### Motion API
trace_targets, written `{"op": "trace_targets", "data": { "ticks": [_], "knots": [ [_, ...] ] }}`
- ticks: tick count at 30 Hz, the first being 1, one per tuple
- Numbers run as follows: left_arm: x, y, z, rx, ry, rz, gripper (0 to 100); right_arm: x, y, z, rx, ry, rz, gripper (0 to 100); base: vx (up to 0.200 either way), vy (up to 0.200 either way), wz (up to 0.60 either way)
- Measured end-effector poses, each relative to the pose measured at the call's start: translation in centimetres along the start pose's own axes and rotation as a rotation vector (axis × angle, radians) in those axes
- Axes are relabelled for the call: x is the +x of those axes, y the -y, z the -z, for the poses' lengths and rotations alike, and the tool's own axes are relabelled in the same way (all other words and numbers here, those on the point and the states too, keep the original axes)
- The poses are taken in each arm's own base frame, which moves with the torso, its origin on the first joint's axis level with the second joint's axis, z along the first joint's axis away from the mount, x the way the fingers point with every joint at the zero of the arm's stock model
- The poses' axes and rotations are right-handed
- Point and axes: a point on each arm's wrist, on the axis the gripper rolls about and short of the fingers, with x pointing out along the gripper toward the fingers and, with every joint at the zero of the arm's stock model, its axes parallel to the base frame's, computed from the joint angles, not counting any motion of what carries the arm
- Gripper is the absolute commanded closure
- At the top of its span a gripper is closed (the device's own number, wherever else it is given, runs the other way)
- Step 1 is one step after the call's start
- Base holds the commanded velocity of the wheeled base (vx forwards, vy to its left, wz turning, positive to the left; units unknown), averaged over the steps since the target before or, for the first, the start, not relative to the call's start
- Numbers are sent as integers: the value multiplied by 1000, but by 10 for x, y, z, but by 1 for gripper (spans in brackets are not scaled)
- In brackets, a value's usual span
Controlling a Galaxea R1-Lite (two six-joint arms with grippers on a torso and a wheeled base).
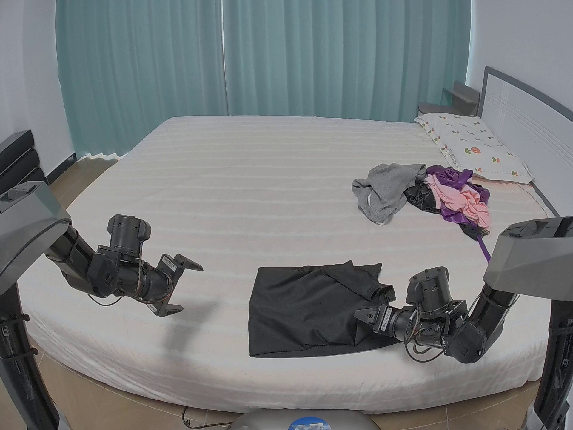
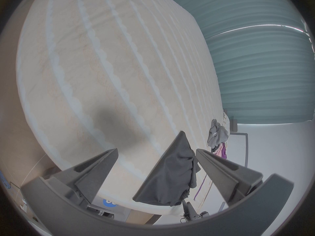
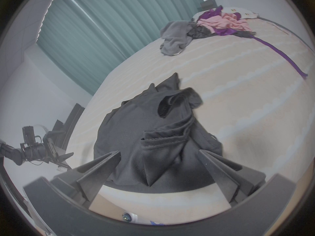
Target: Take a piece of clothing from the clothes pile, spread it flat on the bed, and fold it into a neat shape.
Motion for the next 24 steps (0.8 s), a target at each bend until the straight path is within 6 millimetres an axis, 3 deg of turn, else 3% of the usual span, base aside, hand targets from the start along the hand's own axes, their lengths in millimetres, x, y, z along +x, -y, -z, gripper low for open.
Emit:
{"op": "trace_targets", "data": {
  "ticks": [14, 24],
  "knots": [
    [0, 0, 0, 3, 0, 1, 0, 8, -2, -3, -106, -74, 127, 0, 0, 0, 0],
    [1, 0, 0, 4, 0, 0, 0, -11, 38, -7, -126, -103, 244, 0, 0, 0, 0]
  ]
}}
